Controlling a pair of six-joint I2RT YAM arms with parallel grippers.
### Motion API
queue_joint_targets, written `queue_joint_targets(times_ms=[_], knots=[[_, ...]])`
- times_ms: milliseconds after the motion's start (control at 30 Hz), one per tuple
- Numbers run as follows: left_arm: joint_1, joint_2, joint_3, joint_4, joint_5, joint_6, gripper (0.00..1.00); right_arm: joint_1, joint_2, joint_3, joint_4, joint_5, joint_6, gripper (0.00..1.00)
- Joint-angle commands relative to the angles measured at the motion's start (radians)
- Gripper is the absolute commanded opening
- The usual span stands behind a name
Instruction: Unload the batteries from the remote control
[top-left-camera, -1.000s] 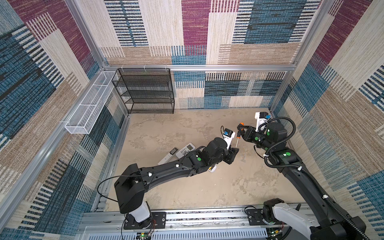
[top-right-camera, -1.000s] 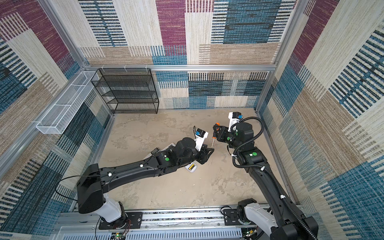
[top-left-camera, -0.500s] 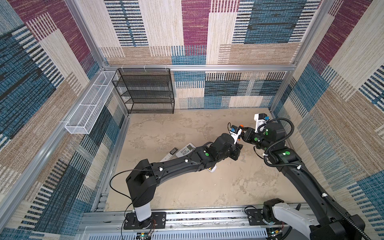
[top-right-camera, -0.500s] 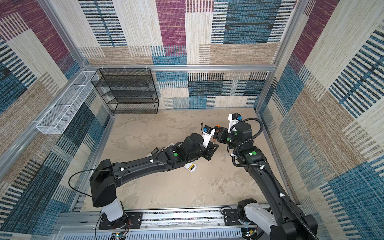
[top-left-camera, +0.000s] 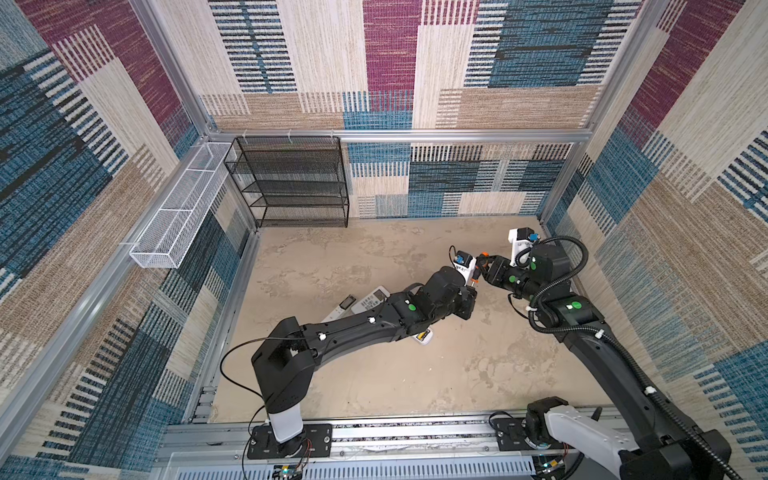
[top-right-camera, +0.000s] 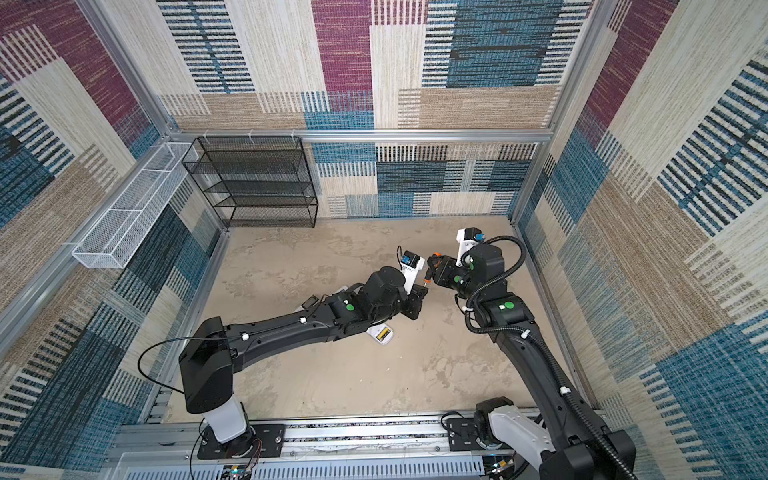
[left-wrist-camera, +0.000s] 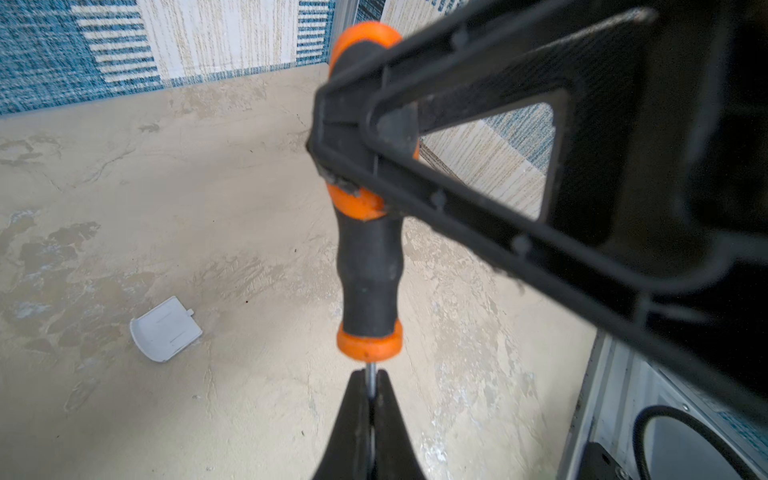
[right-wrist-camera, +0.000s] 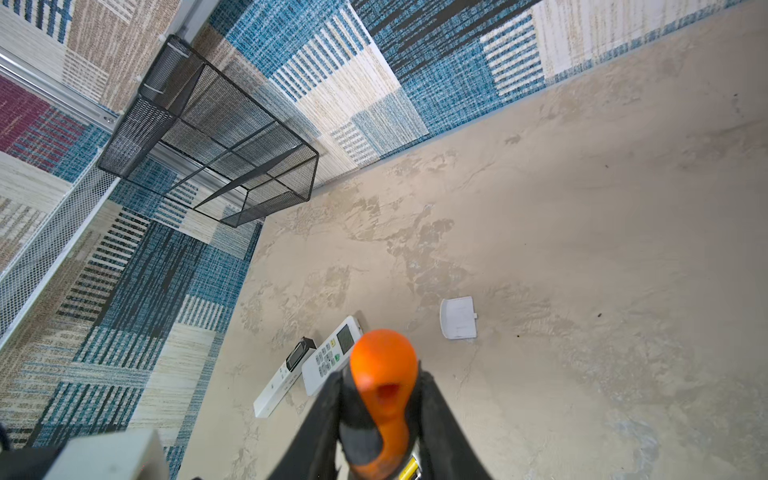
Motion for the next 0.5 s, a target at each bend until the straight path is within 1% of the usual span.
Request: queue_joint_targets(times_ms=[0, 33, 133, 200, 300, 367, 467], knots=[[0.028, -0.031, -0.033, 0.022, 0.155, 0.023, 0.0, -0.007, 0.011, 0.057, 0.016, -0.08, -0.097, 0.6], [0.042, -0.048, -0.054, 0.039, 0.189, 0.026, 0.0, -0.011, 0.024, 0.085, -0.002, -0.129, -0.129, 0.64], [0.073, -0.099, -0.105, 0.068, 0.273, 0.046, 0.0, -0.038, 0.07, 0.139, -0.051, -0.284, -0.166, 0.68], [0.092, -0.129, -0.129, 0.068, 0.312, 0.059, 0.0, -0.056, 0.097, 0.156, -0.068, -0.372, -0.162, 0.68], [0.123, -0.18, -0.174, 0.077, 0.355, 0.071, 0.0, -0.069, 0.129, 0.153, -0.083, -0.431, -0.128, 0.68], [0.136, -0.208, -0.197, 0.078, 0.367, 0.077, 0.0, -0.071, 0.138, 0.128, -0.048, -0.496, -0.108, 0.67], [0.15, -0.23, -0.206, 0.067, 0.382, 0.081, 0.0, -0.071, 0.137, 0.075, 0.042, -0.595, -0.042, 0.62]])
